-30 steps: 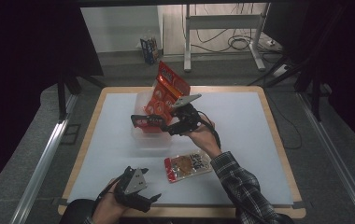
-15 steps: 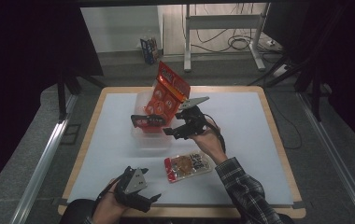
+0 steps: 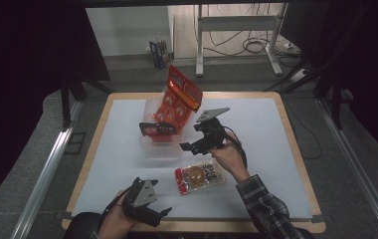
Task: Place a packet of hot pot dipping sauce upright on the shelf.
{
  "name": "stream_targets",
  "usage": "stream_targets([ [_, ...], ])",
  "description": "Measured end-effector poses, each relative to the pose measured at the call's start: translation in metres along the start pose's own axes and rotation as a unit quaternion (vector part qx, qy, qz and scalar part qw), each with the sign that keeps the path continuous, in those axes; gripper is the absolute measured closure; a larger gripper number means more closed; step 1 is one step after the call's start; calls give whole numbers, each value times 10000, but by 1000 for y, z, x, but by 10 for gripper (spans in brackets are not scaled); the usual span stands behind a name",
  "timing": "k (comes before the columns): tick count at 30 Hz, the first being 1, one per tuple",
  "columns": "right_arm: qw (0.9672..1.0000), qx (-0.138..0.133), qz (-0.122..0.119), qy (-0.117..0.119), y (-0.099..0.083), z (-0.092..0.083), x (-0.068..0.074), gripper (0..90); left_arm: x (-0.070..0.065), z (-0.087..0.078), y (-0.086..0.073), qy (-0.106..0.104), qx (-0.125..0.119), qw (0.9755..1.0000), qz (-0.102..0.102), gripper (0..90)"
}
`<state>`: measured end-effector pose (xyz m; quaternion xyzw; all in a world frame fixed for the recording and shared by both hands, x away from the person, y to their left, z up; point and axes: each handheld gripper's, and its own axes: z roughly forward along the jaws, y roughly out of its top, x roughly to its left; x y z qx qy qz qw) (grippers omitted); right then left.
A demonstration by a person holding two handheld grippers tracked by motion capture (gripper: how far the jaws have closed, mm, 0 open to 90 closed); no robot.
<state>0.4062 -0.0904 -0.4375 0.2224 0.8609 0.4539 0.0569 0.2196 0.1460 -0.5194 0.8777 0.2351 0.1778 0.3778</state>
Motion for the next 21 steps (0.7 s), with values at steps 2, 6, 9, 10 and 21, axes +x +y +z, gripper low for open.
stream_targets([
  [2, 10000, 25, 19, -15, -2, -2, 1, 17, 1, 0, -1, 31, 8, 10000, -14, 64],
  [6, 10000, 60, 12, -58, -6, -5, 4, 0, 2, 1, -2, 41, 41, 10000, -6, 56],
  [9, 9999, 119, -58, -95, -9, -8, 7, 0, 2, 2, -3, -23, 26, 10000, 28, 42],
  [10, 9998, 127, -85, -127, -10, -9, 8, 0, 3, 2, -3, -65, 4, 10000, 37, 35],
  [21, 9996, 109, -74, -267, -23, -25, 15, 0, 8, 2, -6, -140, -162, 9997, -106, 1],
])
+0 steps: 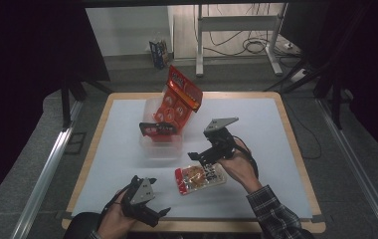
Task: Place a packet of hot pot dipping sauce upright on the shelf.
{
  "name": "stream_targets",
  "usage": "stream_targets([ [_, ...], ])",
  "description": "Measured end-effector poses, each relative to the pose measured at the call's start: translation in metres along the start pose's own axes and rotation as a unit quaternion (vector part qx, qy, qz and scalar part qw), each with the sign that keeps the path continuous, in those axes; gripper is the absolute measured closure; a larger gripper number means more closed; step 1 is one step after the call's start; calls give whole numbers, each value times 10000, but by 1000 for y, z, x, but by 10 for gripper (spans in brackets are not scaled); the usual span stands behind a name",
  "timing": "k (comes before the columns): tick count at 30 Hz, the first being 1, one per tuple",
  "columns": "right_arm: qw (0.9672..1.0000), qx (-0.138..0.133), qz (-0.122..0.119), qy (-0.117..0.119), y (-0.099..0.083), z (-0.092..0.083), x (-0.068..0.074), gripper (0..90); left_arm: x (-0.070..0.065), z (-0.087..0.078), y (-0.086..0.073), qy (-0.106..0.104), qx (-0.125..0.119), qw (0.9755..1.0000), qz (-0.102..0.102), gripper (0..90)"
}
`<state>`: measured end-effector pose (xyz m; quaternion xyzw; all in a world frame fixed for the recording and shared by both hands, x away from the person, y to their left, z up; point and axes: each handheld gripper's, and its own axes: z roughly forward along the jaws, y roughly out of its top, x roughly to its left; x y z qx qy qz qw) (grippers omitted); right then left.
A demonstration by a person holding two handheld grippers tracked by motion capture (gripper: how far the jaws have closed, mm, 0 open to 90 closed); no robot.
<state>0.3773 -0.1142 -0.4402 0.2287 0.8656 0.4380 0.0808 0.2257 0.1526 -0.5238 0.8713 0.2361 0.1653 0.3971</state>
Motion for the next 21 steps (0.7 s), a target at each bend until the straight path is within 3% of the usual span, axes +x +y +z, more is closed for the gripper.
stream_targets([
  [5, 10000, -49, 72, 3, -8, -7, 5, 0, 1, 0, -1, 66, -18, 10000, 55, 2],
  [12, 9998, -119, 126, -131, -21, -21, 9, 0, 3, 2, 0, 27, 18, 10000, -43, 3],
  [21, 9991, -168, 301, -255, -40, -35, 10, 0, 13, 7, 6, -4, -53, 9993, -371, 6],
])
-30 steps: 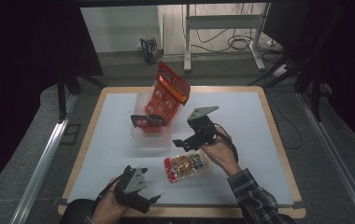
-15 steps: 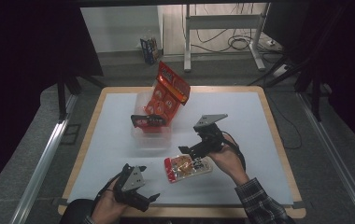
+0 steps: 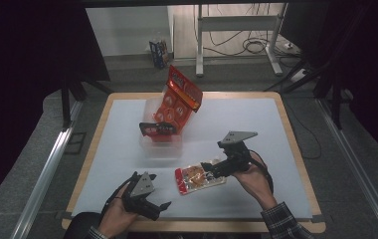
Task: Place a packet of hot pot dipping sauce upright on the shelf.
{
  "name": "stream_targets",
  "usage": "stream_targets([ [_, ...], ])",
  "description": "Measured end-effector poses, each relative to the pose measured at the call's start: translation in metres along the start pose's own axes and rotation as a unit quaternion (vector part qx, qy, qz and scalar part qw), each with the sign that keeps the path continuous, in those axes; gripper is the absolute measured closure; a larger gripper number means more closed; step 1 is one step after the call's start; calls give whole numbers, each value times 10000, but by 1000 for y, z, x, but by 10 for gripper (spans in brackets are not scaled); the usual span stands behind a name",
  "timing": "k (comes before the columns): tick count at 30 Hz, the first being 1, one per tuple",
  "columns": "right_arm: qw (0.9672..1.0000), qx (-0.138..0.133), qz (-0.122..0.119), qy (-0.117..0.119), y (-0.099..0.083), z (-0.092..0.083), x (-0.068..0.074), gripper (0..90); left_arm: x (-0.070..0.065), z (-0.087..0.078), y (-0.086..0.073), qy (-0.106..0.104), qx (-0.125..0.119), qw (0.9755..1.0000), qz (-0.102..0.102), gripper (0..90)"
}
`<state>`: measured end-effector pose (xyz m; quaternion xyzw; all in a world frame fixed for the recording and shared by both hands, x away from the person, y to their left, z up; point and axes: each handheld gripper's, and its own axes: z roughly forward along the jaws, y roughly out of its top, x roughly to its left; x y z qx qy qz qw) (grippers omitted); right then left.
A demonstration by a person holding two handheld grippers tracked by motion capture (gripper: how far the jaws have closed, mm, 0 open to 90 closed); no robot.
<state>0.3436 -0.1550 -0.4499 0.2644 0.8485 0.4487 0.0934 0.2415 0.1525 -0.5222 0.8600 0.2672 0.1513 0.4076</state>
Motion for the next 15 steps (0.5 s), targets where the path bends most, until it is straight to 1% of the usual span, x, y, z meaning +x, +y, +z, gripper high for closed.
stream_targets([
  [2, 10000, 49, 0, -39, -4, -2, 0, 0, 3, 1, 2, -37, -59, 10000, -34, 5],
  [5, 9999, 121, -6, -52, -10, -3, 0, 0, 7, 3, 6, -209, -171, 9996, -119, 6],
  [8, 9997, 253, -25, -4, -16, -3, 1, 0, 9, 5, 12, -211, -242, 9994, -95, 28],
  [9, 9996, 272, -24, -20, -18, -3, 1, 0, 10, 6, 13, -206, -278, 9994, -79, 37],
  [12, 9997, 226, 64, 26, -25, -6, 0, 0, 13, 8, 18, -208, -363, 9991, -14, 93],
  [15, 9998, 168, 111, -16, -30, -9, 0, 0, 16, 12, 23, -305, -435, 9986, 26, 186],
])
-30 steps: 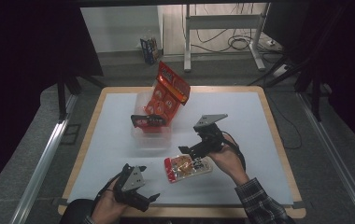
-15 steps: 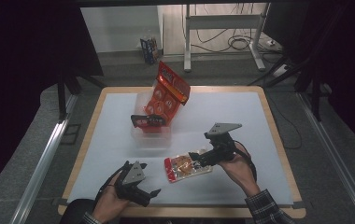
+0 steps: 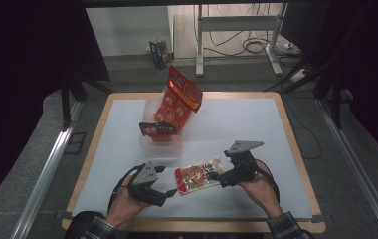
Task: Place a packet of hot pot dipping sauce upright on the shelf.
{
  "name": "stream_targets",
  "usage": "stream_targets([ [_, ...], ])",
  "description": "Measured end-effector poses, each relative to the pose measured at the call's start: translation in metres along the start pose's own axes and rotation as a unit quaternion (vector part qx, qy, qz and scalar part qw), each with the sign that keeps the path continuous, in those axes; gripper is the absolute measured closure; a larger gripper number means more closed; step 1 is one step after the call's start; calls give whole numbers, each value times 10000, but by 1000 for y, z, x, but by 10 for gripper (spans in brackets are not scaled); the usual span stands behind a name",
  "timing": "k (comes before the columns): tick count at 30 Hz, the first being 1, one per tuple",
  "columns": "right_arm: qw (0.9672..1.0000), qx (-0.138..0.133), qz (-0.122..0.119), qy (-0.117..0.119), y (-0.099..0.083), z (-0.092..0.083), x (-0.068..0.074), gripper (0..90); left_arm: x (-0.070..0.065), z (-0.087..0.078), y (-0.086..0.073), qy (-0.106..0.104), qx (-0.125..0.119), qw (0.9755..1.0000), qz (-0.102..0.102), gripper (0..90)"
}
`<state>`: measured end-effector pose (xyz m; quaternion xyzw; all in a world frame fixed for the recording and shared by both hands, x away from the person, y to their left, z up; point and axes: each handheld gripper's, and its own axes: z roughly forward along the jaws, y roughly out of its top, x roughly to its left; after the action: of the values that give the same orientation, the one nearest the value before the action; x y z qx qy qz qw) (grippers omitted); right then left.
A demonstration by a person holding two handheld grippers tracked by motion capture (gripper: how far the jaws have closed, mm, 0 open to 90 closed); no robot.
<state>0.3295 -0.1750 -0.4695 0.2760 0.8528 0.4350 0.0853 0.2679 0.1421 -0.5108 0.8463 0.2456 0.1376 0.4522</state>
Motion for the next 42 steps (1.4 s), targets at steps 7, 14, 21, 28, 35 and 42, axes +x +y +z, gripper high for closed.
stream_targets([
  [7, 9999, -25, 77, -91, -15, -6, -2, 0, 4, 14, 10, -93, 13, 9999, 109, 423],
  [14, 9998, 26, 182, -110, -28, -10, -4, 0, 9, 28, 16, -299, 125, 9994, 92, 761],
  [21, 9995, 199, 178, -148, -34, -5, -5, 0, 7, 48, 19, -397, 362, 9983, 243, 898],
  [28, 9987, 445, 229, -46, -37, 3, -4, 0, 12, 62, 10, -521, 520, 9972, -142, 899],
  [35, 9980, 573, 274, 30, -39, 8, -3, 0, 15, 63, 5, -522, 678, 9960, -273, 900],
  [42, 9971, 690, 298, 120, -42, 17, -1, 0, 22, 61, 1, -544, 810, 9941, -479, 900],
])
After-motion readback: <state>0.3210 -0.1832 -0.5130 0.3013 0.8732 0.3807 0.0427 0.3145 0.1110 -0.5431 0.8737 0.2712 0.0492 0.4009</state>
